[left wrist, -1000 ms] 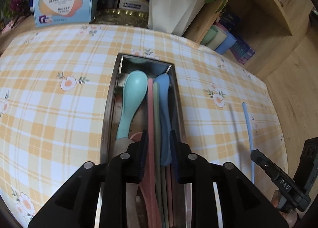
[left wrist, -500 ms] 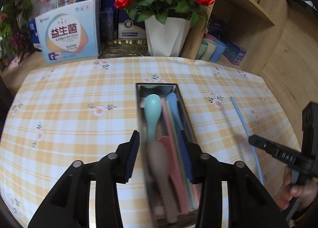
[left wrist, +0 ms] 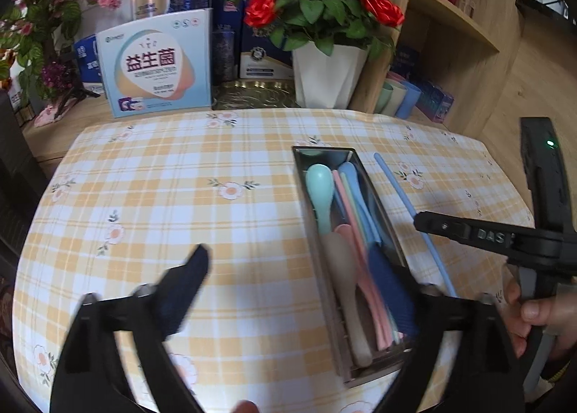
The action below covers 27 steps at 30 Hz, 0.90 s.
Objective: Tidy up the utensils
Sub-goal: 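Lower the blue chopstick into the steel basket and open the right gripper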
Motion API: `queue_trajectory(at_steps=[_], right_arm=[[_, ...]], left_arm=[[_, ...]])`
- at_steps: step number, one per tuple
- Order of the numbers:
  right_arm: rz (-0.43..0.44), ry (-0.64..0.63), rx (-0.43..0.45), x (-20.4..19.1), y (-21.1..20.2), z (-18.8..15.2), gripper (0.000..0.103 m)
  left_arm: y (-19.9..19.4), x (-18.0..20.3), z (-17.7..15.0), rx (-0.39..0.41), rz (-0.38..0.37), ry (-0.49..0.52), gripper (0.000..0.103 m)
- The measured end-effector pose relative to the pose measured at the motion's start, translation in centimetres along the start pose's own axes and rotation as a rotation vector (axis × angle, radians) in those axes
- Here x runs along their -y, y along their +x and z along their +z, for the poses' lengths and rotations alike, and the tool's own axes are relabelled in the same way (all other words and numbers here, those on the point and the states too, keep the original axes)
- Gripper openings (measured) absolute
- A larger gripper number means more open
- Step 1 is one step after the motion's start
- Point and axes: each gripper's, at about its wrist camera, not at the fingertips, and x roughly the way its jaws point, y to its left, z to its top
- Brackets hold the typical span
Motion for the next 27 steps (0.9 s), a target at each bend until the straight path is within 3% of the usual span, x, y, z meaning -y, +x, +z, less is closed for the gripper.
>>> queue_trajectory(at_steps=[13,18,27], right_arm=[[-0.062,0.058,-0.051,-1.8,3.8,0.8,0.006],[-0.079,0.044,-0.057,-2.2,4.3,0.7,0.006],[-0.068,0.048,-0.053,-2.3,4.7,0.6,0.007]], left_arm=[[-2.2,-3.9,-0.4,0.066,-0.006,-0.059,0.097],[-2.4,-4.3,-0.6,0.061,-0.014,-0.075,0.097],[-2.4,-3.8,-0.8,0.036,0.036,-0.05,0.097]])
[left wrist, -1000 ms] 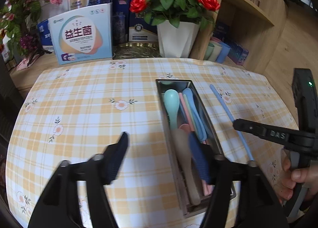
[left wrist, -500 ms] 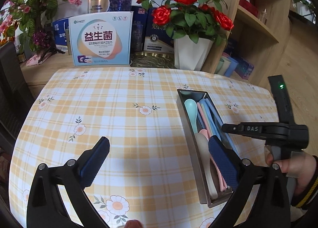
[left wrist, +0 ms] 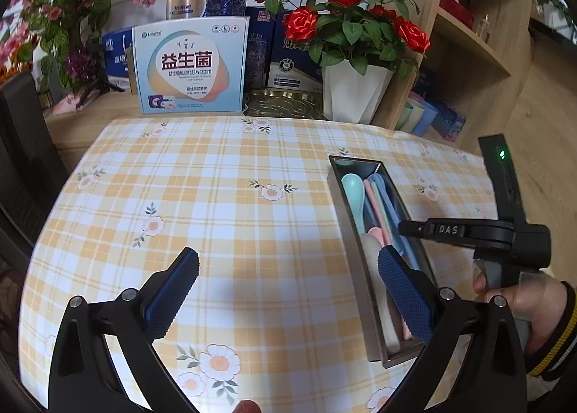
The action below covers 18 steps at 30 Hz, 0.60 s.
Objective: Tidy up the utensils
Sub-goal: 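Lower the blue chopstick into the steel basket and open the right gripper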
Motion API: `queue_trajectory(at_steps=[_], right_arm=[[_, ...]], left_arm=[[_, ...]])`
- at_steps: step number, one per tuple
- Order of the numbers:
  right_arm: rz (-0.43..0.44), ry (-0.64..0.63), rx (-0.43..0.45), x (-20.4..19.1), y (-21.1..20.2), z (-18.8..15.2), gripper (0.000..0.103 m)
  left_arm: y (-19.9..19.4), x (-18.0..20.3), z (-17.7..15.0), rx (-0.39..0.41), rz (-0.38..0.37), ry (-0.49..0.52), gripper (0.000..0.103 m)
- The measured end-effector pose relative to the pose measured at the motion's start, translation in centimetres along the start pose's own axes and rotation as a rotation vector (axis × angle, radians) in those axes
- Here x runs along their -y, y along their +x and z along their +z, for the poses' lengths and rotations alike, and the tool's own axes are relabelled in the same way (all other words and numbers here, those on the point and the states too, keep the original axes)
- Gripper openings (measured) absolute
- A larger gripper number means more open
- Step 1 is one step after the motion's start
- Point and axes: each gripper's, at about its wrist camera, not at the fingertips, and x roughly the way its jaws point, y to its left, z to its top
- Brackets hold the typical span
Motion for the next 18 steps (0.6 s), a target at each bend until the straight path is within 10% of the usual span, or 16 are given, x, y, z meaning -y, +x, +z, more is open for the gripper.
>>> queue_trajectory(at_steps=[12,16,18], right_arm=[[0.013,-0.148,0.077,-1.2,-4.6,-0.3,0.009],[0.026,-0.19,0.139,-1.0,-7.7,-0.6,0.043],[0.025,-0.224,0.178,-1.0,-9.5,-0.8,0.044]], left_arm=[[-3.0,2.3,1.1,0.037,-0.003,0.045,0.097],[-4.3,3.9,1.6,0.056,0.004,0.08,0.097],[-5.0,4.6,1.8,0.067,0.008,0.095,0.097]])
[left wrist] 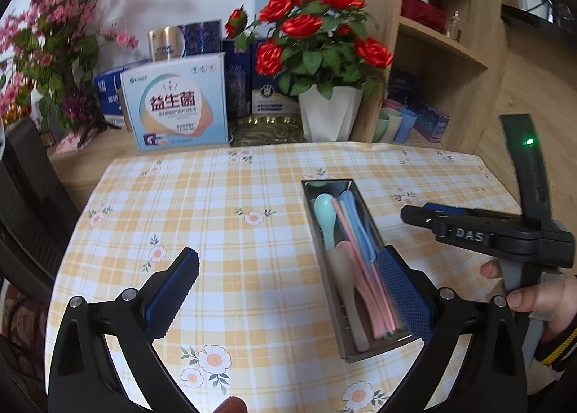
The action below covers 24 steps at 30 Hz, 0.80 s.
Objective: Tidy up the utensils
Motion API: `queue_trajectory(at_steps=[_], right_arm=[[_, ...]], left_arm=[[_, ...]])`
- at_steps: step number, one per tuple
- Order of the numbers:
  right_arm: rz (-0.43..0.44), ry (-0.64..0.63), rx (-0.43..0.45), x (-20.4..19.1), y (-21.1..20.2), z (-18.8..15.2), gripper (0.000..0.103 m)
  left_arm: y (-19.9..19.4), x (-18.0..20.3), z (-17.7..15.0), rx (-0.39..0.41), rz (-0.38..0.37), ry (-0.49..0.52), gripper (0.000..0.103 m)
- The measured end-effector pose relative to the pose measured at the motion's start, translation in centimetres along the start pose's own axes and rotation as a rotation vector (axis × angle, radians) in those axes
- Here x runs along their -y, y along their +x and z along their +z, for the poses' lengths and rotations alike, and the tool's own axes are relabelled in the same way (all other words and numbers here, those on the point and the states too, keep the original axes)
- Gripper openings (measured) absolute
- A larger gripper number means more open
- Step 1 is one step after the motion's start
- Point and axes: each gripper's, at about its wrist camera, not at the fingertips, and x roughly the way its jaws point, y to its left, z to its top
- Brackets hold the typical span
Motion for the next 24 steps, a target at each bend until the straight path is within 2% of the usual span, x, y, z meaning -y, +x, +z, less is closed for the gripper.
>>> queue_trajectory(at_steps=[5,8,9,10,14,16,24], right_arm=[[0.001,-0.062,0.069,0.1,-4.3,-0.1,0.055],[0.033,-0.076,0.104,0.4,-7.0,-0.2,0.075],[0.05,-0.071,0.13,0.7,-8.4,-0.3,0.085],[0.052,-0.069,0.158,0.8,-9.6,-0.3,0.089],[0.028,-0.07,0.229,1.3,-13.4,-0.5,0.089],[0.007,-0.071,0.246,1.5,-15.2,-0.6,0.089],[-0.083,-0.074,0.333,2.6,-21.8,-1.2,0.089]], left_arm=[[-2.2,1.9,1.0,0.036,0.006,0.017,0.097],[-4.0,3.0,1.7,0.07,0.01,0.025,0.097],[-4.4,3.2,1.8,0.08,0.016,0.028,0.097],[-4.9,3.6,2.0,0.089,0.024,0.029,0.097],[-7.4,5.1,2.8,0.134,0.054,0.023,0.097],[-8.9,6.1,3.1,0.174,0.104,0.032,0.097],[-13.7,9.0,4.9,0.285,0.084,0.046,0.097]])
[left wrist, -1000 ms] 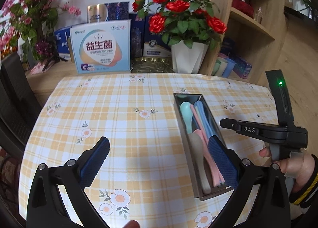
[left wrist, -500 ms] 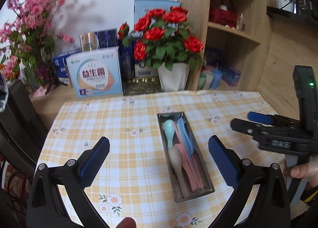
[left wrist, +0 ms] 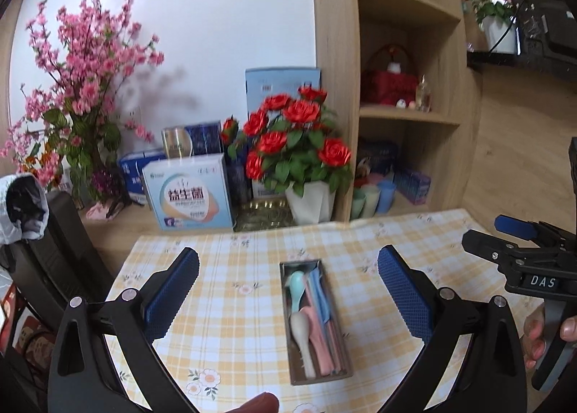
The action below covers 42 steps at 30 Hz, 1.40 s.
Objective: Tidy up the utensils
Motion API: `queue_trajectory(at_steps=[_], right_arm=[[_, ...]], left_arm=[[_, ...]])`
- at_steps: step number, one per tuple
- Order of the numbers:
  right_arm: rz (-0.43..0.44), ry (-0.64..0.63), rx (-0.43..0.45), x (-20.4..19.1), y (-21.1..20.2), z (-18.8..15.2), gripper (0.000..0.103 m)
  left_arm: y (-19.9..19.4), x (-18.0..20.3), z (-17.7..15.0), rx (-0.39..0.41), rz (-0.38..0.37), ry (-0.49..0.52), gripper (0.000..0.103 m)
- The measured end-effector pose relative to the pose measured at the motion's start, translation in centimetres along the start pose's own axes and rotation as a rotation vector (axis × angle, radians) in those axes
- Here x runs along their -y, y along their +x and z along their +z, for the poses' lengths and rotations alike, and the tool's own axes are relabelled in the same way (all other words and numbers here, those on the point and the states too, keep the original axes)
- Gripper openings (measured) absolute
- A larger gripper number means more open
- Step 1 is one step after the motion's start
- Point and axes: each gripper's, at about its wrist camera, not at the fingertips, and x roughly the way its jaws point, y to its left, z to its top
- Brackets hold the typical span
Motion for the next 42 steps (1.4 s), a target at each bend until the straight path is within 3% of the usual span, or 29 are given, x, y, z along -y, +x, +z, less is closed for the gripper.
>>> queue_trajectory(at_steps=[9,15,42], right_arm=[[-0.053,-0.001,0.124,1.2,-5.8,1.8,0.089],[-0.055,0.002,0.163,1.4,-7.7,2.3,0.089],[-0.073,0.022,0.175,1.8,-8.2,2.3,0.089]], left_arm=[[-2.6,2.2,1.9,0.052,-0.016,0.0,0.097],[-3.5,3.0,2.5,0.07,-0.024,0.002,0.097],[-3.7,3.2,2.4,0.068,-0.011,0.001,0.097]])
